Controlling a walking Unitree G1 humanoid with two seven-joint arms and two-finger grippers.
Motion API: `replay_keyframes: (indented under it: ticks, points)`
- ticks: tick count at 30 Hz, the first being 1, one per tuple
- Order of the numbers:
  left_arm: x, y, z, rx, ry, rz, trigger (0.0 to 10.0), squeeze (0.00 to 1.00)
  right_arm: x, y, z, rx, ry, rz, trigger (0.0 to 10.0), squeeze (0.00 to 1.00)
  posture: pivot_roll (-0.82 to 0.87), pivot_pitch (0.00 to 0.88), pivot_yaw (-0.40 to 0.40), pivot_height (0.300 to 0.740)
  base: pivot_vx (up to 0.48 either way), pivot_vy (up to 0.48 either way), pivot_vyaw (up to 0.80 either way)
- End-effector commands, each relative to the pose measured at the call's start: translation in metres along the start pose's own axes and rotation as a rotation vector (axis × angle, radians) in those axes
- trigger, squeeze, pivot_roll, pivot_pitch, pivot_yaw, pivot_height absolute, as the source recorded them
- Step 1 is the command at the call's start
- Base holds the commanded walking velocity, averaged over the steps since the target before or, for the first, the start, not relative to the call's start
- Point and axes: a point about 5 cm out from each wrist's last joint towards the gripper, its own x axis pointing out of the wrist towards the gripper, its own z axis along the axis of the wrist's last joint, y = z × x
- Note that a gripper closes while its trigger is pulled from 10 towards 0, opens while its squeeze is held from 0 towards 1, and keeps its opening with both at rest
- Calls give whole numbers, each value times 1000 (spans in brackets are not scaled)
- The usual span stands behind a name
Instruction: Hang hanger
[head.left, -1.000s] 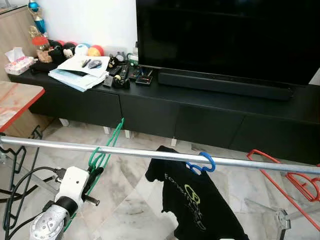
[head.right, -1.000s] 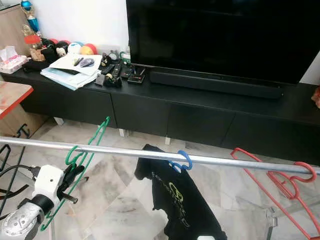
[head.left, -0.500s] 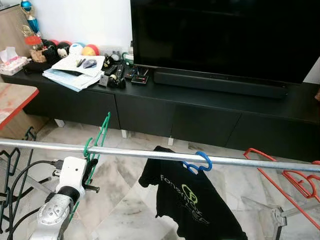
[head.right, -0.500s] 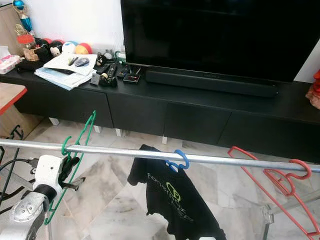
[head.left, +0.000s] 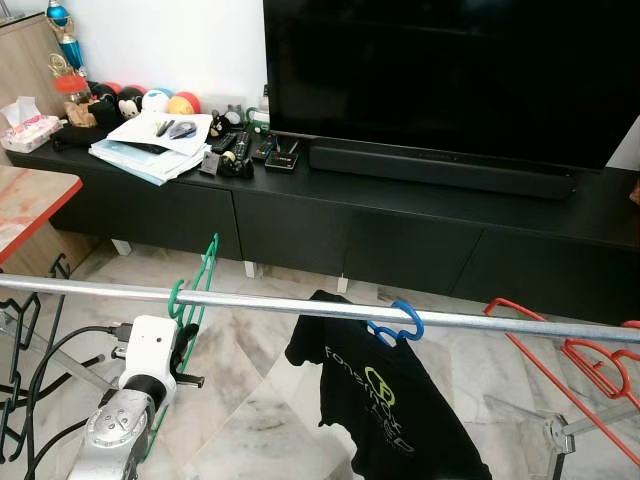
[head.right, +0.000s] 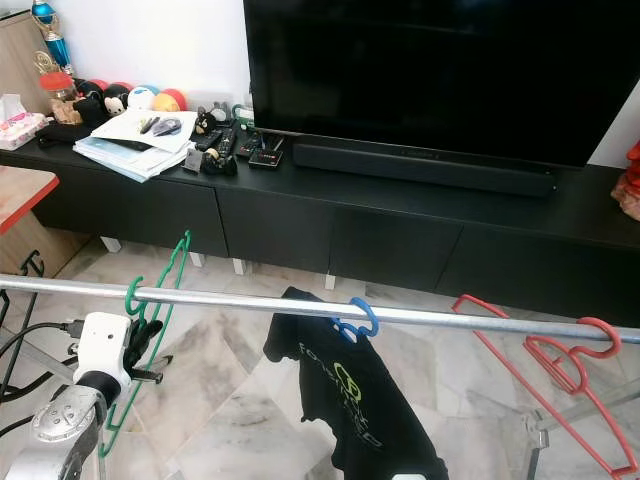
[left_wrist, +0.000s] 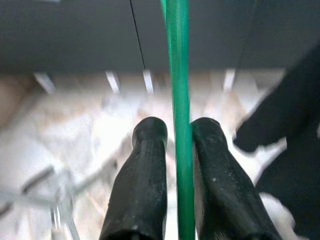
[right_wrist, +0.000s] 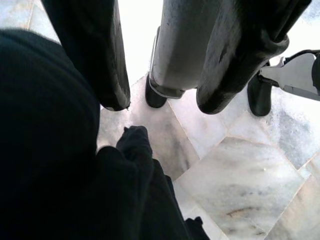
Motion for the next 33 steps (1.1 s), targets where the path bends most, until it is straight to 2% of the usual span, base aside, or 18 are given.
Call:
replay_keyframes:
  ticks: [1, 6, 10, 11, 16, 21, 23, 30, 31, 32, 33]
  points:
    - [-2, -2, -9, -17, 47, -2, 10000, 541, -1, 1, -4, 0, 12, 0, 10000, 0, 36, 80, -32, 740, 0, 0, 0]
    - [-2, -3, -9, -13, 62, -8, 10000, 494, -1, -2, -3, 2, 12, -1, 10000, 0, 35, 80, -30, 740, 0, 0, 0]
    - [-2, -1, -6, -16, 49, -2, 10000, 502, -1, -3, -4, 3, 12, -4, 10000, 0, 37, 82, -29, 740, 0, 0, 0]
    - [-5, 1, -1, -36, 2, 4, 10000, 510, -1, -3, -4, 4, 13, -5, 10000, 0, 35, 84, -29, 740, 0, 0, 0]
    - [-15, 1, 9, -82, -89, -10, 10000, 569, -1, -3, -4, 5, 13, -6, 10000, 0, 38, 85, -28, 740, 0, 0, 0]
    - [-37, -1, 12, -108, -143, -48, 10000, 553, -1, -1, -3, 2, 13, -2, 10000, 0, 48, 87, -31, 740, 0, 0, 0]
    - [-39, 0, 11, -105, -144, -49, 10000, 553, -1, -1, -3, 1, 13, -1, 10000, 0, 48, 87, -31, 740, 0, 0, 0]
    - [-81, 7, 9, -95, -131, -92, 10000, 541, -1, -3, -2, -3, 12, -2, 10000, 0, 71, 87, -35, 740, 0, 0, 0]
    - [-81, 7, 9, -95, -131, -92, 10000, 541, -1, -3, -2, -3, 12, -2, 10000, 0, 71, 87, -35, 740, 0, 0, 0]
    - [-91, 12, 9, -100, -122, -88, 10000, 529, -1, -4, -3, -5, 13, -4, 10000, 0, 79, 87, -37, 740, 0, 0, 0]
    - [-91, 12, 9, -100, -122, -88, 10000, 529, -1, -4, -3, -5, 13, -4, 10000, 0, 79, 87, -37, 740, 0, 0, 0]
